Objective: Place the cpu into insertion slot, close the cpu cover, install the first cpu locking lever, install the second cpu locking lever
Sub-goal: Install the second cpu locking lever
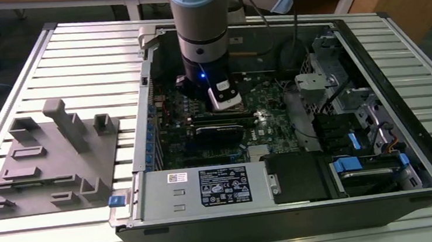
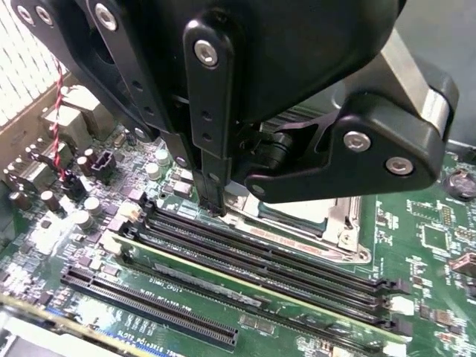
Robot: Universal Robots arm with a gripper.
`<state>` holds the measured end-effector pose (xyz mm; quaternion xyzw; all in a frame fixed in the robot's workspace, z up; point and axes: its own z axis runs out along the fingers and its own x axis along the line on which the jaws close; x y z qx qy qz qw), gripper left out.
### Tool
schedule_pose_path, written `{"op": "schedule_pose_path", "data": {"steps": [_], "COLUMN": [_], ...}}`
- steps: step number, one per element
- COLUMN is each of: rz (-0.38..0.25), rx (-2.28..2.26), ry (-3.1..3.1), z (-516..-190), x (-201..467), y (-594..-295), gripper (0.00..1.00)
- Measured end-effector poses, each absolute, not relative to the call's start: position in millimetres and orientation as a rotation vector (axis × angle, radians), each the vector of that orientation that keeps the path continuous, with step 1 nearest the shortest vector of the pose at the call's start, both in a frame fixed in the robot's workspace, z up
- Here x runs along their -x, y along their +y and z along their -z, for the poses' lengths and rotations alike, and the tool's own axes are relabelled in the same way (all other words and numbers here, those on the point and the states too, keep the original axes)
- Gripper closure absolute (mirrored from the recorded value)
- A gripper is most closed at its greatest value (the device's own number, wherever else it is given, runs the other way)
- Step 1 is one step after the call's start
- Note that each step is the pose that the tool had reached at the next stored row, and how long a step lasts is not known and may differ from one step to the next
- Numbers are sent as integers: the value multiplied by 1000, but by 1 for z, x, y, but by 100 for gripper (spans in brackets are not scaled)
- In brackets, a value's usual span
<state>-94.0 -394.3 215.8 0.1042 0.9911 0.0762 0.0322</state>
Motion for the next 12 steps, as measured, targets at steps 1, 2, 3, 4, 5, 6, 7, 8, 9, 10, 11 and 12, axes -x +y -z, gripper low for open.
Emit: {"op": "schedule_pose_path", "data": {"steps": [1, 2, 3, 4, 5, 6, 7, 8, 9, 10, 11, 12], "rz": [-238, -242, -249, -258, -268, -276, -284, -290, -296, -302, -305, -307], "rx": [-321, -321, -322, -322, -322, -323, -323, -323, -323, -323, -323, -324], "ry": [3051, 3051, 3051, 3051, 3051, 3051, 3050, 3050, 3050, 3050, 3050, 3050], "z": [-214, -213, -212, -211, -210, -210, -209, -208, -207, -207, -206, -205], "x": [94, 94, 94, 94, 94, 95, 95, 95, 95, 96, 96, 96], "y": [-394, -394, -394, -394, -394, -394, -394, -394, -394, -394, -394, -394], "gripper": [89, 89, 89, 89, 89, 89, 89, 89, 89, 89, 89, 89]}}
